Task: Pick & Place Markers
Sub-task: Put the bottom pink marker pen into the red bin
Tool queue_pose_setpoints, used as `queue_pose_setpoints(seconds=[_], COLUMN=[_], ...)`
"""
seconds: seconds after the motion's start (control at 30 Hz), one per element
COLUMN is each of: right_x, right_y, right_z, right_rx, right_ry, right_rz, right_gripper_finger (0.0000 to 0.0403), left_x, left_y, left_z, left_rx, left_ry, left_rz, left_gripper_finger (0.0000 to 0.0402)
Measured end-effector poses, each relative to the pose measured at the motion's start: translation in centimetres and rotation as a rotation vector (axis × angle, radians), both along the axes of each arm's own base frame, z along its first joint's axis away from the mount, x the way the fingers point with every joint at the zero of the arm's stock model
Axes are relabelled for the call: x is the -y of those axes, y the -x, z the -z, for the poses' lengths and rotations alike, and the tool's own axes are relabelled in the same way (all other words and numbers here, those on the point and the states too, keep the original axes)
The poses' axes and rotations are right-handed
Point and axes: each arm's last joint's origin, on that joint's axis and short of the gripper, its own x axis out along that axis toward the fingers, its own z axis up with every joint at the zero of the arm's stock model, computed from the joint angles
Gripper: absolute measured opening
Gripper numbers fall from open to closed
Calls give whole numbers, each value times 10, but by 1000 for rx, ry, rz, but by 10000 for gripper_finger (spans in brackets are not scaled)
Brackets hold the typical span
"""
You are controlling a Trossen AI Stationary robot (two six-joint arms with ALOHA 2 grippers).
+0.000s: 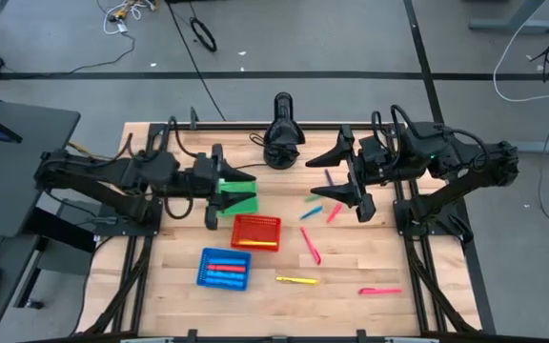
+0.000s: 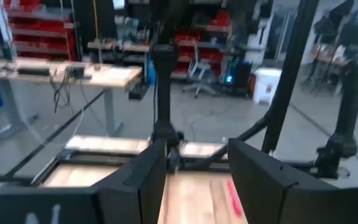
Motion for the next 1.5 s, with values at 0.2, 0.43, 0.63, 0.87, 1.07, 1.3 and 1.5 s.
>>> queue_pose_setpoints(seconds=[0.2,0.43,0.63,0.87,1.07,1.3,1.5], right_x=[0,4,6,0,-18,-37,-57], right_y=[0,0,3,20,32,50,70], right_z=[0,7,28,58,67,76,82], right_rx=[-1,-80,-294,-638,-770,-939,-1072], right_ry=[0,-124,-224,-255,-211,-249,-268], right_rz=[8,148,223,264,197,136,98], right_gripper_finger=[265,265,265,265,265,265,265], left_x=[0,2,2,2,2,2,2], left_y=[3,3,3,2,2,2,2], left_z=[-2,-2,0,5,7,8,8], left_rx=[8,6,-7,-56,-80,-86,-85], left_ry=[4,7,7,47,51,68,69], left_rz=[-11,25,21,20,18,18,18], left_gripper_finger=[177,177,177,177,177,177,177])
